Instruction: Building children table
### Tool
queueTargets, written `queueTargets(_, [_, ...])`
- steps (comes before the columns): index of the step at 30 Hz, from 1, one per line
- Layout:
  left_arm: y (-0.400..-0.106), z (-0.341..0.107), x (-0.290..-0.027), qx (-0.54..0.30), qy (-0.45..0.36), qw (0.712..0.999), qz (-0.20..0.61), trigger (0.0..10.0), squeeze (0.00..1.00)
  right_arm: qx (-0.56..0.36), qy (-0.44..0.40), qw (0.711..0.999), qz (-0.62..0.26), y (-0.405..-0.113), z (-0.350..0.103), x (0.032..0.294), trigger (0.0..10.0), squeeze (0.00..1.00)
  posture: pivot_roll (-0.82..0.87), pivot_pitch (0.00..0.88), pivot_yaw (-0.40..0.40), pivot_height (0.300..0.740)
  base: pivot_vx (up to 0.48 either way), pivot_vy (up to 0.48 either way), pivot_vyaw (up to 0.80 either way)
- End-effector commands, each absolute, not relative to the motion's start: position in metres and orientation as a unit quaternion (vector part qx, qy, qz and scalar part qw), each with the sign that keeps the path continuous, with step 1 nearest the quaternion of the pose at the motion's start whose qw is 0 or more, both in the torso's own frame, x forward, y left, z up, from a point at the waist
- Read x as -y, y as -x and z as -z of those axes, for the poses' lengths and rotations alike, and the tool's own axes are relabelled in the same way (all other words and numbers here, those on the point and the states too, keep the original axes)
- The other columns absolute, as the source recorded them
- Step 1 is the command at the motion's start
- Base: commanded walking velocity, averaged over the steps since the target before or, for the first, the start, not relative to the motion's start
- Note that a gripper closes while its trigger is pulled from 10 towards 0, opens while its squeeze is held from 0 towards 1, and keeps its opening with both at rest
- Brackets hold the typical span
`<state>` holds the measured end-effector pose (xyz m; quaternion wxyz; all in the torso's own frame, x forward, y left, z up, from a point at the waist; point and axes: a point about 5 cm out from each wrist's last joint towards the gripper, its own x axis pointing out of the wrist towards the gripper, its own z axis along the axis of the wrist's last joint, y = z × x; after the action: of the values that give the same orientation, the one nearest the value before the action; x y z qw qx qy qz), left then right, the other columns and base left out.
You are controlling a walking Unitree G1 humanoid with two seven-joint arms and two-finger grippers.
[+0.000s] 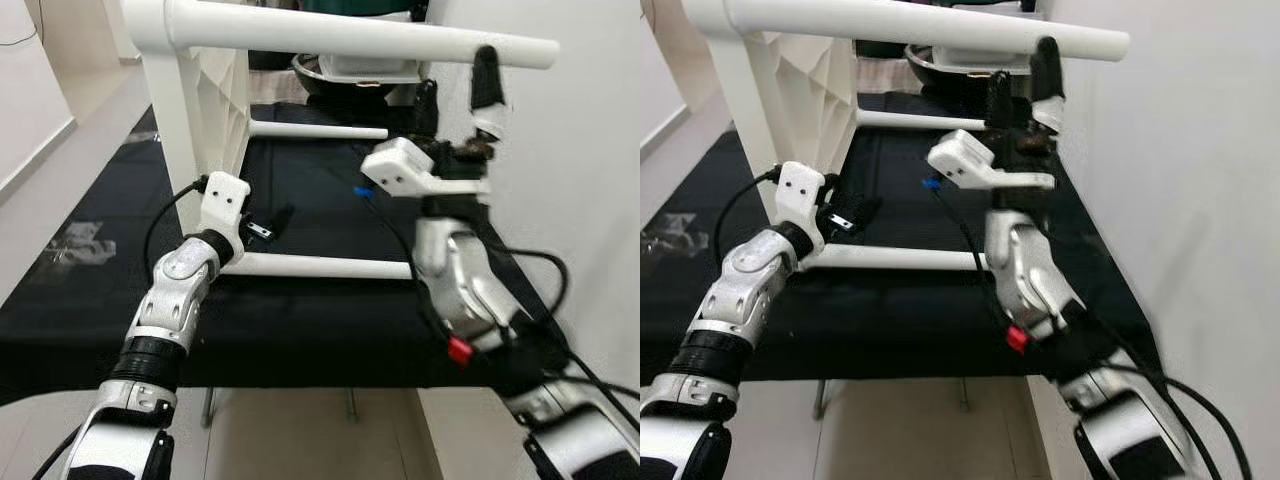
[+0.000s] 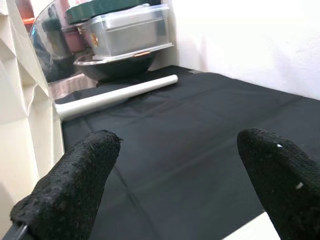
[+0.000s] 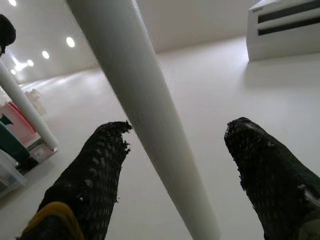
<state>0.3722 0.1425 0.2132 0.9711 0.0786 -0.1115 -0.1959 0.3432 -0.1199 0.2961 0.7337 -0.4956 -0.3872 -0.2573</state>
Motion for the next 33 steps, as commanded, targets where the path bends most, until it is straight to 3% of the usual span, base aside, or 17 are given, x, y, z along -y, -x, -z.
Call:
queueTargets(1, [-0.373,-0.211,-0.148,0.108,-0.078,0.973,0.189,10.0,0.00,0.390,0.512,0.721,0.258,-0.347,-0.294,0.118,10.0,0.00,0.06,0.102,-0.063,0.740,0.000,0.000,0.00])
queueTargets(12, [-0.375,-0.203,-0.151,0.105,-0.075,0.975,0.179,10.0,0.00,0.394,0.503,0.703,0.313,-0.361,-0.317,0.124,10.0,0.00,0.06,0.117,-0.071,0.740,0.000,0.000,0.00])
queueTargets(21, [-0.376,-0.193,-0.153,0.098,-0.073,0.978,0.170,10.0,0.00,0.412,0.519,0.661,0.351,-0.370,-0.332,0.124,10.0,0.00,0.06,0.118,-0.077,0.740,0.000,0.000,0.00])
queueTargets(33, [-0.377,-0.188,-0.159,0.091,-0.076,0.981,0.152,10.0,0.00,0.413,0.511,0.660,0.364,-0.376,-0.341,0.124,10.0,0.00,0.06,0.117,-0.080,0.740,0.000,0.000,0.00])
